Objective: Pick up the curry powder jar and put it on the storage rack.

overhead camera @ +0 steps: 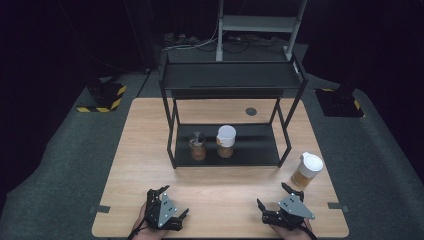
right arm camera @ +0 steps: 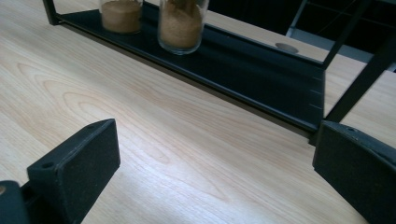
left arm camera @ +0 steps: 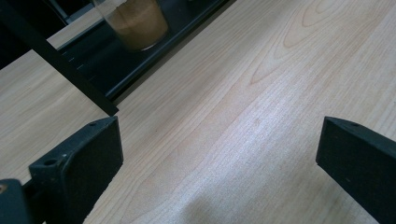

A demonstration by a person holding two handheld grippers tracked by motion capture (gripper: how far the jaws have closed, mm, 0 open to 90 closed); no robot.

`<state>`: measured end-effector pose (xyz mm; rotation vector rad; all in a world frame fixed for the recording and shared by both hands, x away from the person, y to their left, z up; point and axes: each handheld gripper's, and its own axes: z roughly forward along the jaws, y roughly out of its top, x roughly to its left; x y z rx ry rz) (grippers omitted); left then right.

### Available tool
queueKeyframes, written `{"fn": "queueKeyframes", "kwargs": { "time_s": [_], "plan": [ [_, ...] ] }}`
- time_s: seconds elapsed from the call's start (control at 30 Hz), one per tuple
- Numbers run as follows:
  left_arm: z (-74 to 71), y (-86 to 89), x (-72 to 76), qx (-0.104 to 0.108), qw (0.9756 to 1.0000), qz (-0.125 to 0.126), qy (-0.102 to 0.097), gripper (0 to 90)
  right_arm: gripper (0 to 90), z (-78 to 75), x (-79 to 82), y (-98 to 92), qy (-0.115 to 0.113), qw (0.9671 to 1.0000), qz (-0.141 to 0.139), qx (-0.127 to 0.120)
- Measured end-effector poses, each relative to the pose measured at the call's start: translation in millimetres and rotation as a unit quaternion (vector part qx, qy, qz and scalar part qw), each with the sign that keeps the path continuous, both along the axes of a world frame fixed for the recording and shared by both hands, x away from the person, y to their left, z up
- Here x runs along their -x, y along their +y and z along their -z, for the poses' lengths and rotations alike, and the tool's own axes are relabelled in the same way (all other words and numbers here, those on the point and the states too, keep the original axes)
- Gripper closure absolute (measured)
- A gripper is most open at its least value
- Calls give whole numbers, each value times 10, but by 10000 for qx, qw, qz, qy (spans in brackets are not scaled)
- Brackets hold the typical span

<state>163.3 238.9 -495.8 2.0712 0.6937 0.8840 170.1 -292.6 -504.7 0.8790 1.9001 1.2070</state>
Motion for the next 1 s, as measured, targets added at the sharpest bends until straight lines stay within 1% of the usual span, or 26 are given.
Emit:
{"fn": "queueKeyframes", "kwargs": {
  "time_s": [0.2,0.5,0.63,0.87,0.9,1.0],
  "plan": [
    [3,7,1,20,10000,1,-6,10,3,4,12,-83,13,9999,81,-68],
    [6,19,2,71,10000,-4,2,10,3,-15,70,-197,-29,9996,255,-136],
    [6,15,5,48,10000,0,-14,10,2,-21,97,-269,6,9990,380,-231],
    [7,22,3,74,10000,0,-6,10,2,-23,128,-348,-1,9982,518,-304],
    [8,23,4,76,10000,1,-8,10,2,-27,139,-377,-1,9978,580,-329],
    [9,30,2,92,10000,15,-6,10,2,-28,149,-415,-7,9972,649,-359]
  ]
}}
